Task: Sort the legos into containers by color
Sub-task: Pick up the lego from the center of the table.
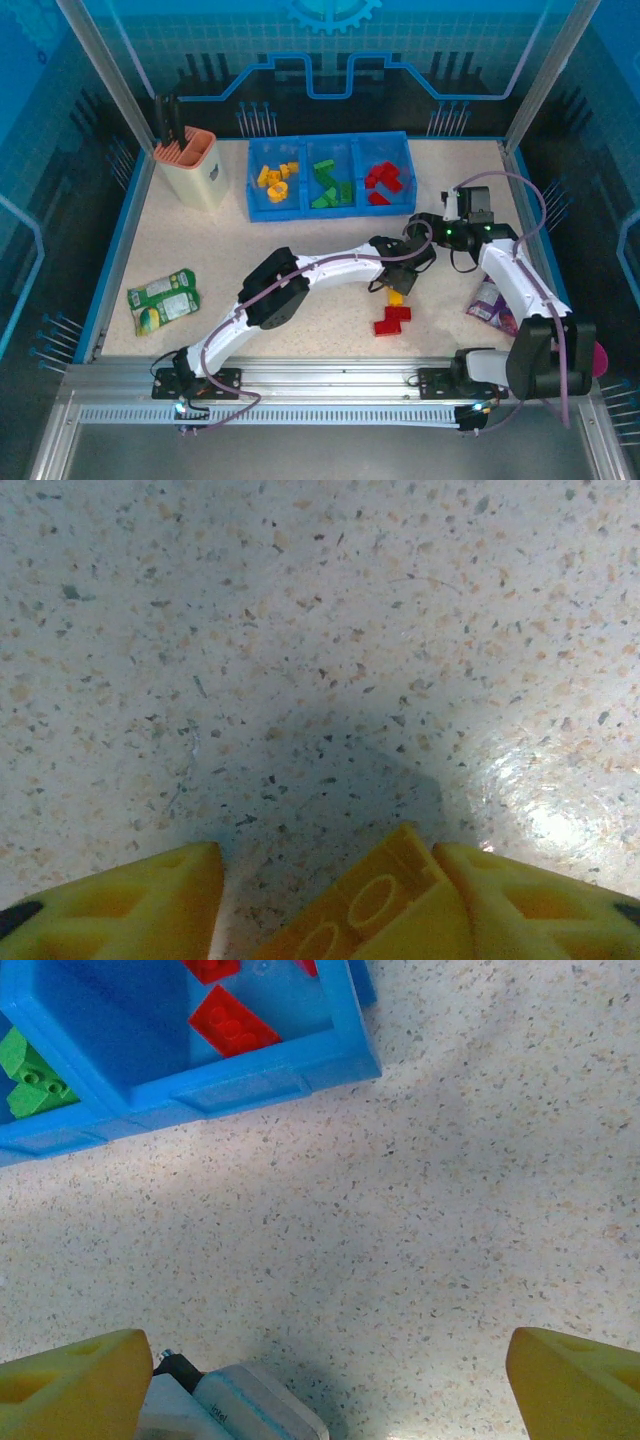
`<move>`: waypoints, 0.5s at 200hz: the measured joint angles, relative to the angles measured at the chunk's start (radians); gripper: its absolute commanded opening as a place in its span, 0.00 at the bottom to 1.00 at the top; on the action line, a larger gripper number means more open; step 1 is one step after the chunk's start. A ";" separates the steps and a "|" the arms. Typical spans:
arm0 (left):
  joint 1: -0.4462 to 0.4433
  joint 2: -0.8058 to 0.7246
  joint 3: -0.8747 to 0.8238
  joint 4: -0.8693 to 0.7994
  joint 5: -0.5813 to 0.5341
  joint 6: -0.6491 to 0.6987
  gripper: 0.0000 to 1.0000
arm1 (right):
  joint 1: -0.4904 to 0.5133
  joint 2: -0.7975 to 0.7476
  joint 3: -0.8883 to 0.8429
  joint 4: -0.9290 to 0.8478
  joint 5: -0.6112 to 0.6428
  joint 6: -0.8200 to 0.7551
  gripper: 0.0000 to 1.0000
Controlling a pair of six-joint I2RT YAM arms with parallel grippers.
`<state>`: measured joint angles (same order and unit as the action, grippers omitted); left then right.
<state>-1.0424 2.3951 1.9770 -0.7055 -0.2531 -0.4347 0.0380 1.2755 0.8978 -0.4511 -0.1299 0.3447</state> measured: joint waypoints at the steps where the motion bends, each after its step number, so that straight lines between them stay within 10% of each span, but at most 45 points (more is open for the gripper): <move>1: 0.000 0.000 0.000 0.000 0.000 0.000 0.50 | 0.000 0.001 0.000 0.000 -0.001 0.000 0.94; 100: 0.034 -0.069 -0.130 0.073 0.061 0.045 0.21 | 0.000 0.078 0.080 0.034 -0.054 0.023 0.98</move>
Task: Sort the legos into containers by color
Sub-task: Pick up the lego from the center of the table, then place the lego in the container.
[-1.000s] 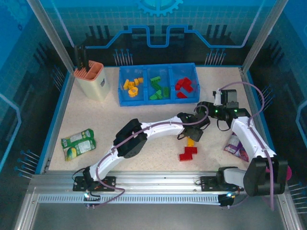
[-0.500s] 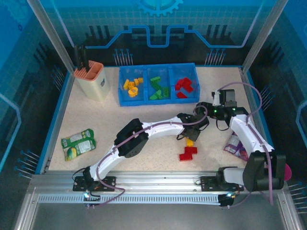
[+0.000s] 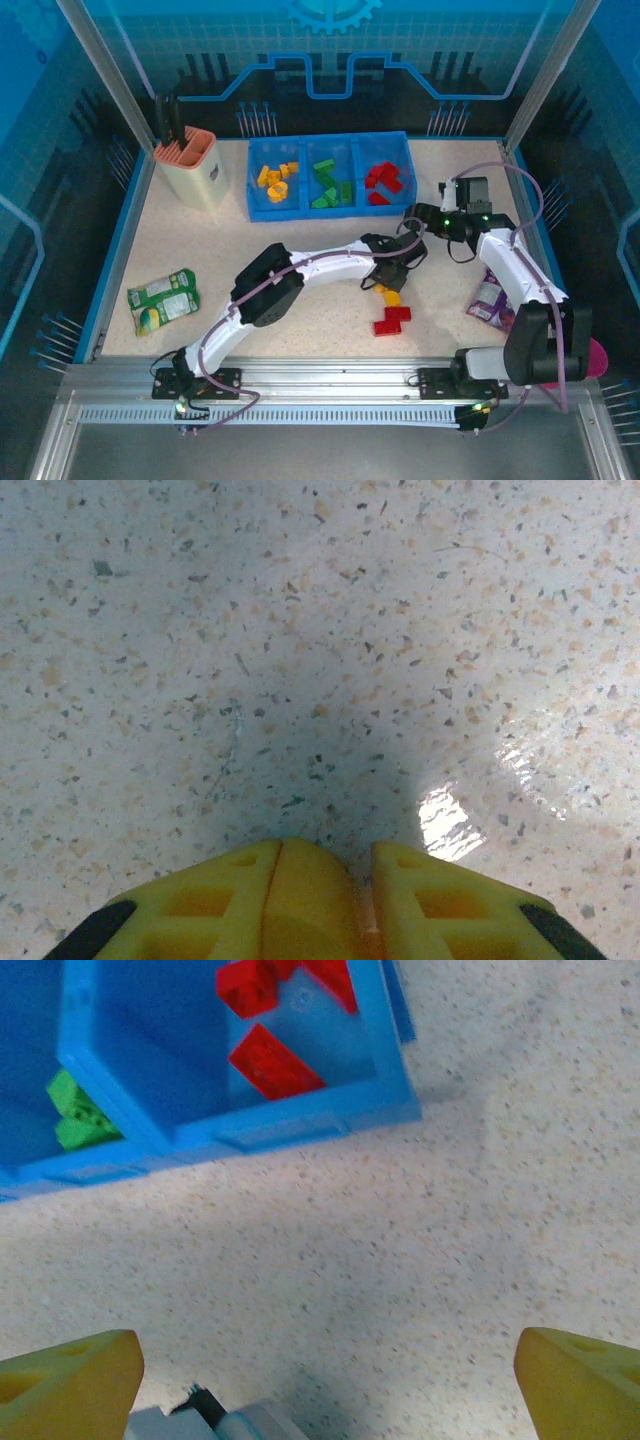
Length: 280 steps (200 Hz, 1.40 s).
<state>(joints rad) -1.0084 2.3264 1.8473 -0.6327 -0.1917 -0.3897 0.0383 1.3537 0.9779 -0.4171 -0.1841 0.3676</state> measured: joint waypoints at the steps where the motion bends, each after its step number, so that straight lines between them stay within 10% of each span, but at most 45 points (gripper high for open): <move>1: 0.001 -0.003 -0.005 0.003 0.002 0.000 0.21 | 0.000 0.001 0.001 0.001 -0.001 0.000 0.98; 77: 0.063 -0.179 -0.272 0.053 0.051 0.003 0.15 | 0.009 0.053 0.085 0.044 -0.027 0.025 1.00; 170: 0.369 -0.463 -0.325 0.088 -0.037 0.103 0.14 | 0.075 0.092 0.117 0.010 0.035 0.024 1.00; 234: 0.650 -0.407 -0.233 0.242 -0.169 0.177 0.15 | 0.127 0.124 0.139 -0.040 0.064 -0.010 1.00; 280: 0.698 -0.251 -0.130 0.280 -0.179 0.180 0.17 | 0.134 0.135 0.165 -0.079 0.090 -0.036 1.00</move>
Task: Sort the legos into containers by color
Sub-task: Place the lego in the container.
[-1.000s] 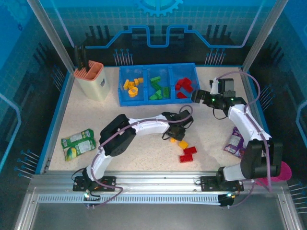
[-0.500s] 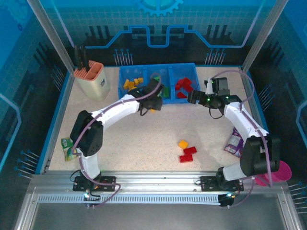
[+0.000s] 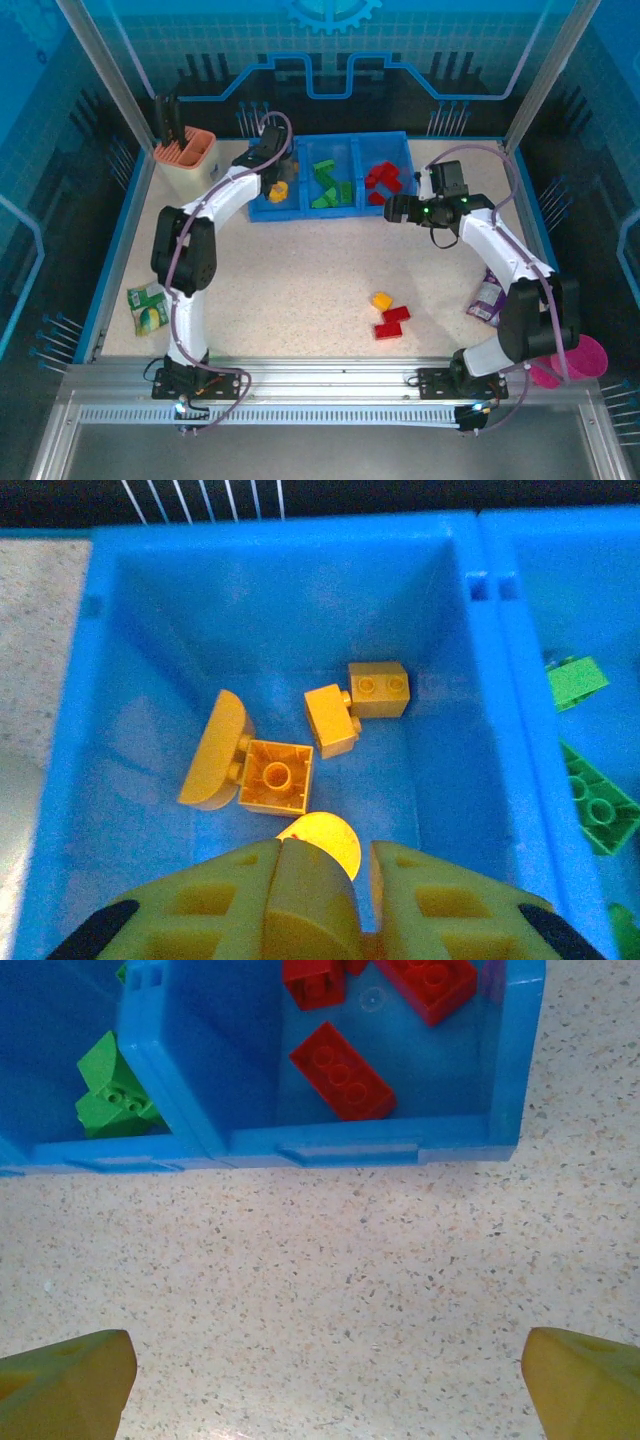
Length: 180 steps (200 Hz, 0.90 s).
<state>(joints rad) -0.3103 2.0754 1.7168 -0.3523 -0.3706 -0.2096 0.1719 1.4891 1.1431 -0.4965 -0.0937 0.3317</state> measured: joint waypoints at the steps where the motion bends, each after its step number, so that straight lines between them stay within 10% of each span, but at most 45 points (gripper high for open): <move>1: 0.000 0.005 0.001 0.001 0.000 0.000 0.17 | 0.000 0.000 0.001 -0.001 0.000 0.000 1.00; 118: 0.002 0.096 -0.034 0.082 0.001 0.005 0.46 | 0.073 0.113 0.152 -0.092 0.054 -0.037 1.00; 180: -0.002 -0.151 -0.211 0.096 0.036 0.006 0.47 | 0.105 0.137 0.168 -0.101 0.061 -0.051 1.00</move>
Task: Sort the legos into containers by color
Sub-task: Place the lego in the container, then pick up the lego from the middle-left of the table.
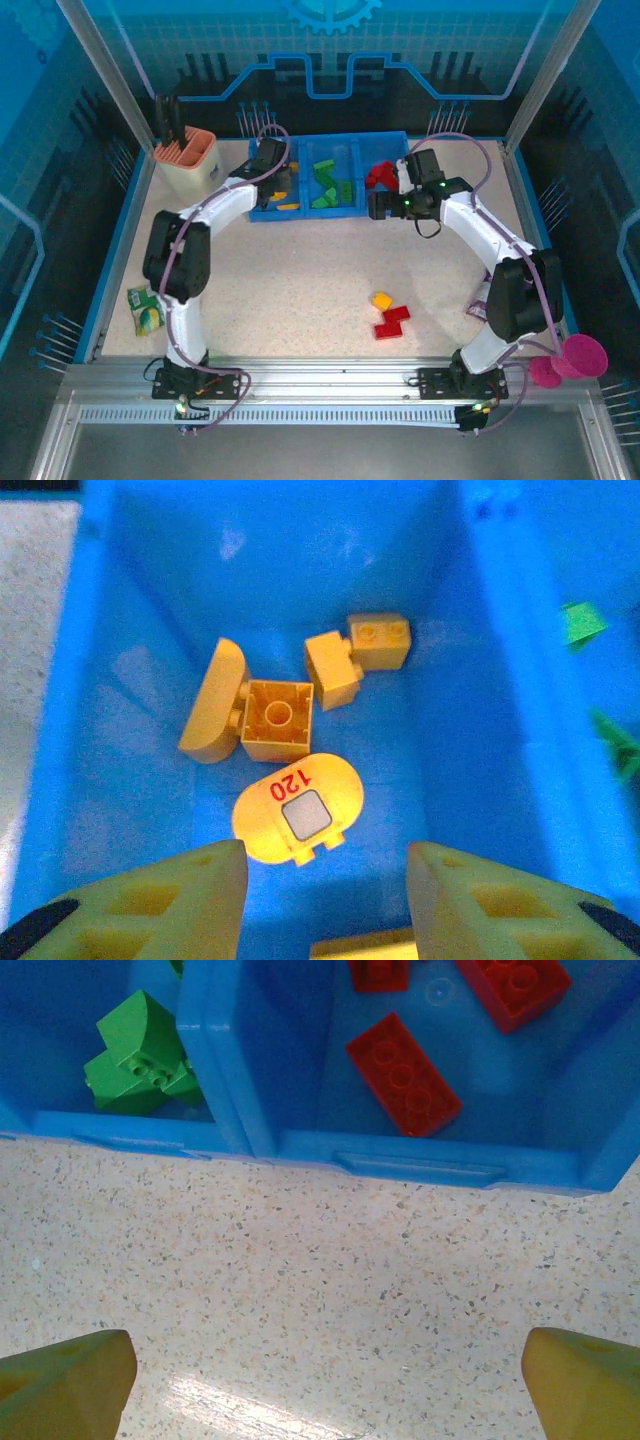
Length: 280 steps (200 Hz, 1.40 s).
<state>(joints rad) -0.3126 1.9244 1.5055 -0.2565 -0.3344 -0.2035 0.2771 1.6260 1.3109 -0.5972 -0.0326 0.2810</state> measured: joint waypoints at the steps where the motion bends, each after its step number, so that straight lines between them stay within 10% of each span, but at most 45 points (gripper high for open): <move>1: 0.000 -0.005 -0.002 -0.001 0.002 0.000 0.47 | 0.000 0.000 0.000 0.000 0.000 -0.001 1.00; 61: -0.206 -0.265 -0.167 -0.077 0.107 0.081 0.52 | -0.008 -0.101 -0.006 -0.021 0.068 -0.024 1.00; 148: -0.506 -0.134 -0.199 -0.203 0.385 -0.031 0.69 | -0.098 -0.294 -0.159 -0.049 0.069 -0.009 1.00; 280: -0.765 0.143 0.047 -0.348 0.228 -0.086 0.72 | -0.187 -0.404 -0.286 -0.031 -0.011 -0.028 1.00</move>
<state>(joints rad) -1.0775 2.0678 1.5520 -0.6041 -0.1066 -0.2893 0.0898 1.2224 1.0245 -0.6277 -0.0433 0.2531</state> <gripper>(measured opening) 0.712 0.998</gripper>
